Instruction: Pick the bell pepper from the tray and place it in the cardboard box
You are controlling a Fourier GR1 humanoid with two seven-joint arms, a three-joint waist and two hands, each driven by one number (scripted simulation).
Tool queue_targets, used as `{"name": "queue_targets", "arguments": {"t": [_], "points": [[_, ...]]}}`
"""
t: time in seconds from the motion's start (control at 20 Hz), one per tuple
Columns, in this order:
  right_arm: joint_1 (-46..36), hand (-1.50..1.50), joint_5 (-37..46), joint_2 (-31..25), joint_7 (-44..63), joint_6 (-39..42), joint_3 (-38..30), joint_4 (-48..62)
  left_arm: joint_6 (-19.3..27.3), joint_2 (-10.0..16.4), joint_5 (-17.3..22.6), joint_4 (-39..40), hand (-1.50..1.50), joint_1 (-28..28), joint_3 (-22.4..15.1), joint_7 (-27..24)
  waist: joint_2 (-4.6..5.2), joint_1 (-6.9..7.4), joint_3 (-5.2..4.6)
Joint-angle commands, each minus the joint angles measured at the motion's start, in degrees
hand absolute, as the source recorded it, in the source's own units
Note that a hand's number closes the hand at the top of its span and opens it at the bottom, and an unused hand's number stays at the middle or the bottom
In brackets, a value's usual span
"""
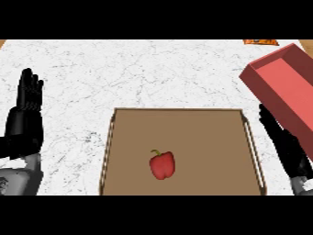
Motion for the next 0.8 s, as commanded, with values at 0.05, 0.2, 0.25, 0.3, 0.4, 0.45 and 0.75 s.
{"name": "queue_targets", "arguments": {"t": [0.05, 0.2, 0.25, 0.3, 0.4, 0.45, 0.75], "points": [[-4.6, -1.50, 13.6, -1.6, -0.3, -4.8, 8.5, -13.4, -4.6, 3.3, -1.5, 0.4, 0.00, -0.7, -2.7, 1.1, -0.80, -1.00, 0.81], [-16.9, -1.50, 21.8, -5.3, -2.8, -2.5, 10.7, -20.6, -9.6, 6.0, -3.7, 1.3, 0.00, -2.5, -7.2, 1.8, -2.73, -0.12, -0.12], [-19.8, -1.50, 24.9, -7.1, -4.5, -1.4, 11.5, -22.4, -11.3, 7.0, -4.6, 1.0, 0.00, -2.0, -8.8, 1.6, -3.71, 0.80, -0.32], [-19.9, -1.50, 31.1, -14.6, -1.7, -0.5, 10.5, -19.2, -12.0, 6.2, -3.6, 1.9, 0.00, -0.7, -9.3, 2.1, -3.92, -1.35, -1.51], [-24.0, -1.50, 36.2, -15.6, 1.6, 0.7, 12.8, -24.1, -14.5, 7.2, -3.6, 1.9, 0.00, -1.3, -10.8, 3.3, -3.32, -2.20, -0.39], [-26.3, -1.50, 38.2, -15.8, 3.2, 2.2, 14.2, -26.6, -16.0, 7.8, -3.4, 3.0, 0.00, -0.8, -11.3, 3.0, -2.72, -2.13, -0.28], [-37.1, -1.50, 51.8, -19.1, 12.8, 18.4, 25.1, -35.4, -19.9, 9.4, -1.8, 2.6, 0.00, -3.4, -10.8, 3.2, -1.66, -0.85, 0.23]]}}
